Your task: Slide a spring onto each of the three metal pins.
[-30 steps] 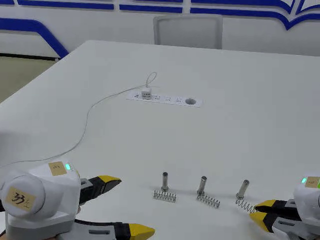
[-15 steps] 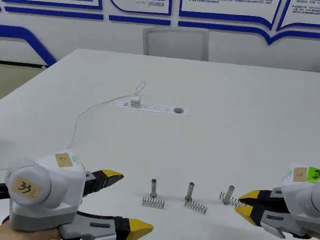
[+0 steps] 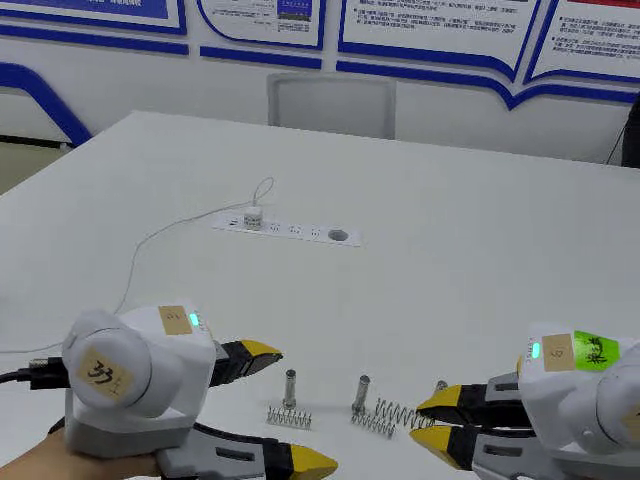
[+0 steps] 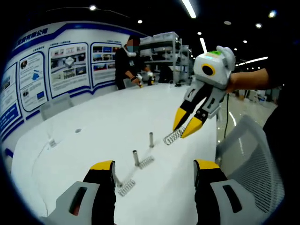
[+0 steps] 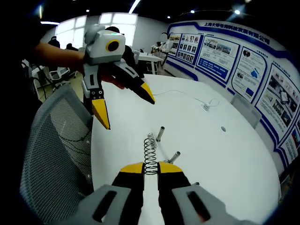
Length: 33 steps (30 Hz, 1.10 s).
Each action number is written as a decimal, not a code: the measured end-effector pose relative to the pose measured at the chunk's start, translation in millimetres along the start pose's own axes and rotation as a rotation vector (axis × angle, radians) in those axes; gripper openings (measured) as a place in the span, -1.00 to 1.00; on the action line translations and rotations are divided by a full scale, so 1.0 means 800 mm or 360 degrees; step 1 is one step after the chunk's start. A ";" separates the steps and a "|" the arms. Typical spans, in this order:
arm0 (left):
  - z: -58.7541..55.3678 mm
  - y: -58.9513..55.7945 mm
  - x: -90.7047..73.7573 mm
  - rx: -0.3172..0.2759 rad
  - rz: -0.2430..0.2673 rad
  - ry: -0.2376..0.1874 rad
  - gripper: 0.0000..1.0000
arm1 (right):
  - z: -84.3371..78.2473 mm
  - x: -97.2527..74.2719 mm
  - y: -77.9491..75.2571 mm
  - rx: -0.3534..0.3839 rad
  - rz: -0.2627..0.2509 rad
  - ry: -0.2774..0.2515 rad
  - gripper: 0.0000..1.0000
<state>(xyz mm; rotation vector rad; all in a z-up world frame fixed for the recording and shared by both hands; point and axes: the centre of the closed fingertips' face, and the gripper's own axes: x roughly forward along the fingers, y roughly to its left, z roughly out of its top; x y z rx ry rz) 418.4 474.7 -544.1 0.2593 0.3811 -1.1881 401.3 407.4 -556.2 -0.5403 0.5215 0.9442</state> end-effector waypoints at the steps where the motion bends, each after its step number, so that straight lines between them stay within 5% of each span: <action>1: 0.001 -0.001 0.002 0.0013 -0.0008 0.0002 0.38 | 0.003 0.001 0.004 0.0001 0.0009 -0.0008 -0.79; 13: 0.008 -0.025 0.019 0.0128 -0.0116 0.0027 0.25 | 0.020 0.000 0.026 -0.0075 0.0062 -0.0038 -0.79; 19: 0.002 -0.035 0.025 0.0236 -0.0178 0.0097 0.19 | 0.022 -0.002 0.024 -0.0110 0.0072 -0.0032 -0.78; 23: 0.013 -0.047 0.025 0.0239 -0.0241 0.0024 0.04 | 0.025 -0.005 0.025 -0.0118 0.0080 -0.0041 -0.78; 33: 0.018 -0.051 0.027 0.0295 -0.0269 -0.0008 -0.29 | 0.028 -0.005 0.040 -0.0151 0.0141 -0.0059 -0.78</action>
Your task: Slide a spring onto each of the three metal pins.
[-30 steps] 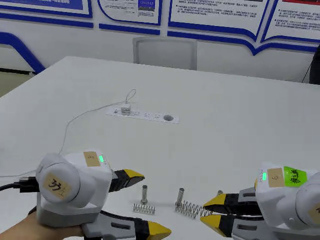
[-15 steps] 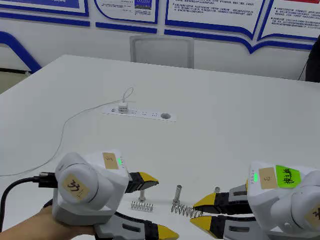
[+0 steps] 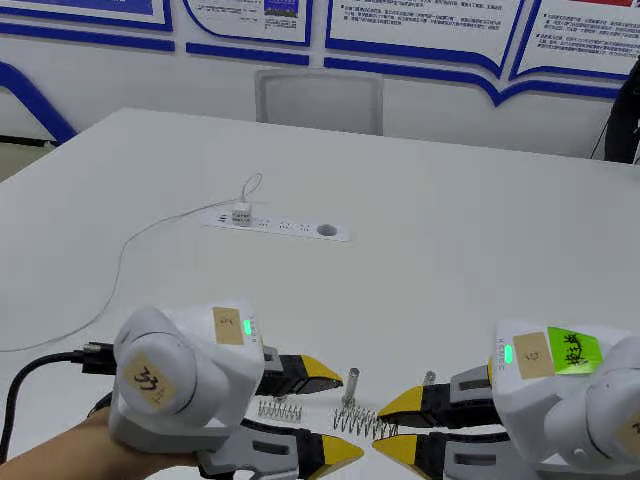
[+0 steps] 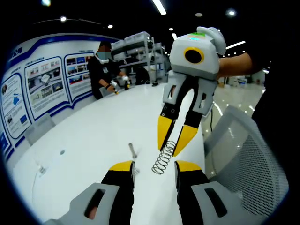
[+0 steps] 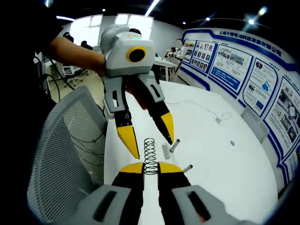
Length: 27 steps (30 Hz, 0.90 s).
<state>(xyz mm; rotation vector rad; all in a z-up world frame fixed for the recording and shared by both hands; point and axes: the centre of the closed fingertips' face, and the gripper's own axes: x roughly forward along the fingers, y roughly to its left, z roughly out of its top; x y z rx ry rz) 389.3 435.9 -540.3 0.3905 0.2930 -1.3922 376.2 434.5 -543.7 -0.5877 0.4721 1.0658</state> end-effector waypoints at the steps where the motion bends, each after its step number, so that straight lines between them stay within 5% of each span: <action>1: 0.000 -0.001 0.000 0.0001 -0.0006 0.0000 -0.29 | 0.000 0.000 0.001 -0.0002 0.0002 0.0003 -0.78; 10: 0.004 -0.007 0.002 0.0006 -0.0049 -0.0032 -0.46 | -0.001 0.000 0.003 -0.0020 0.0019 0.0012 -0.78; 27: -0.005 -0.013 0.000 0.0079 -0.0067 0.0009 -0.75 | 0.006 0.001 0.006 -0.0043 0.0056 -0.0024 -0.78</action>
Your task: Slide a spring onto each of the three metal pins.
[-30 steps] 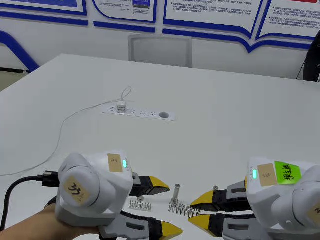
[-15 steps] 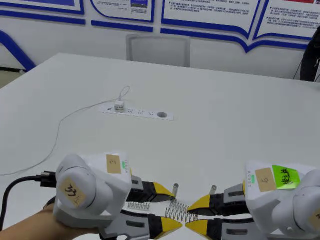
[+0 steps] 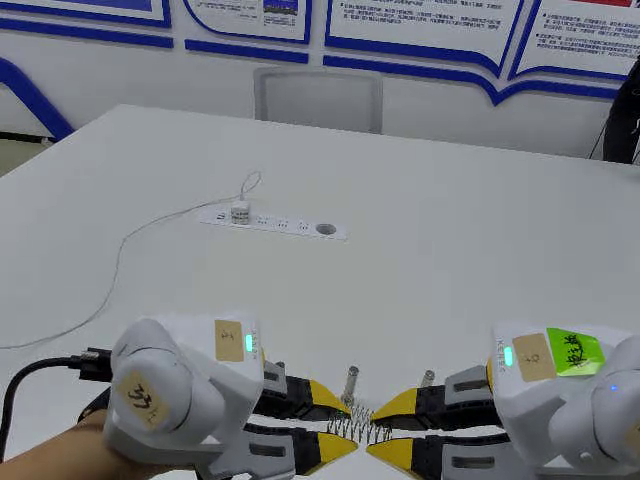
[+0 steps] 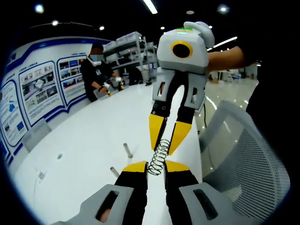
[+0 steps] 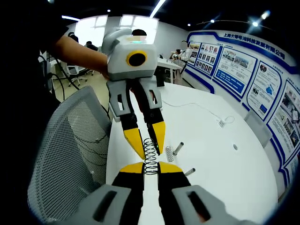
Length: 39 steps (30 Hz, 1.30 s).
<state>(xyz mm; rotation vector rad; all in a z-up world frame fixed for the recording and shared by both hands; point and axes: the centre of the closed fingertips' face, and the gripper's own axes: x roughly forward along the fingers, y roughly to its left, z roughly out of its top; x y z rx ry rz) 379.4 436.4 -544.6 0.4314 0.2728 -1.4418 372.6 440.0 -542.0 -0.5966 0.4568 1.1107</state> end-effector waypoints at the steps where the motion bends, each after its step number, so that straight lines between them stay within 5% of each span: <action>1: 0.000 0.000 -0.001 -0.0007 -0.0001 -0.0007 -0.75 | 0.001 -0.001 0.000 -0.0002 0.0000 -0.0002 -0.78; 9: 0.010 -0.005 -0.004 0.0107 0.0004 -0.0046 -0.80 | 0.006 -0.007 -0.003 -0.0077 0.0002 -0.0030 -0.75; 13: 0.020 0.000 -0.007 0.0085 0.0021 -0.0098 -0.80 | 0.005 -0.008 -0.005 -0.0077 0.0013 -0.0020 -0.68; 18: 0.019 0.001 -0.008 0.0111 0.0022 -0.0080 -0.80 | 0.002 -0.006 -0.005 -0.0124 0.0025 0.0017 -0.66; 39: 0.011 -0.001 -0.010 0.0090 0.0030 -0.0050 -0.80 | 0.029 -0.016 -0.004 0.0100 0.0118 -0.0177 -0.77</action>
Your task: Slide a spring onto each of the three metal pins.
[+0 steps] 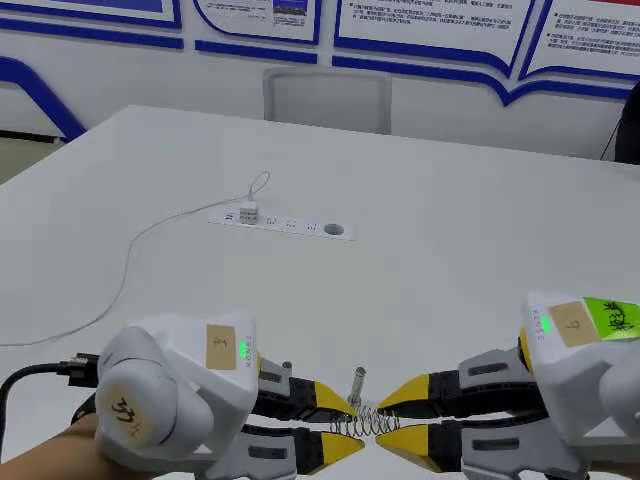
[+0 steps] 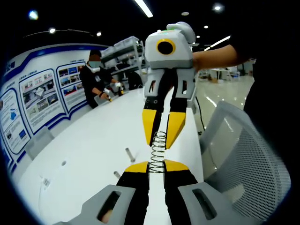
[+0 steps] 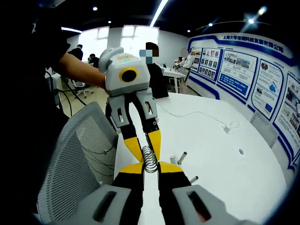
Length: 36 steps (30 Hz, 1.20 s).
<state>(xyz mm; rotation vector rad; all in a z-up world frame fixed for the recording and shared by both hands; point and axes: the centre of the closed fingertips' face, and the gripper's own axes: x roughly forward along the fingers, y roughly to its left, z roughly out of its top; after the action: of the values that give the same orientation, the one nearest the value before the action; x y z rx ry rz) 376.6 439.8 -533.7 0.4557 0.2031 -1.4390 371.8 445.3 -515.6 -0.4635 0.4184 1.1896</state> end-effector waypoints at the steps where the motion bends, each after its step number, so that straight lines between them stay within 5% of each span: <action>1: 0.000 0.001 0.000 0.0004 0.0007 0.0003 -0.80 | 0.004 0.001 0.001 0.0026 0.0006 -0.0033 -0.77; 10: 0.002 -0.001 0.006 -0.0019 0.0011 0.0003 -0.80 | 0.036 0.004 0.004 0.0137 0.0010 -0.0230 -0.77; 21: 0.010 0.000 0.010 -0.0008 0.0032 -0.0039 -0.80 | 0.047 0.008 0.001 0.0204 -0.0006 -0.0285 -0.77; 27: 0.016 -0.005 0.006 -0.0220 -0.0041 -0.0137 -0.78 | 0.053 0.008 0.001 0.0258 -0.0016 -0.0312 -0.78; 36: 0.015 0.007 0.002 -0.0235 0.0030 -0.0154 -0.76 | 0.052 0.011 -0.007 0.0246 -0.0052 -0.0280 -0.78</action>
<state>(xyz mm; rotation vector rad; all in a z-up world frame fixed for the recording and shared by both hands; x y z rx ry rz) 380.5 433.3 -522.5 0.2663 0.2247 -1.4127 383.0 473.6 -484.8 -0.2292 0.3465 1.1464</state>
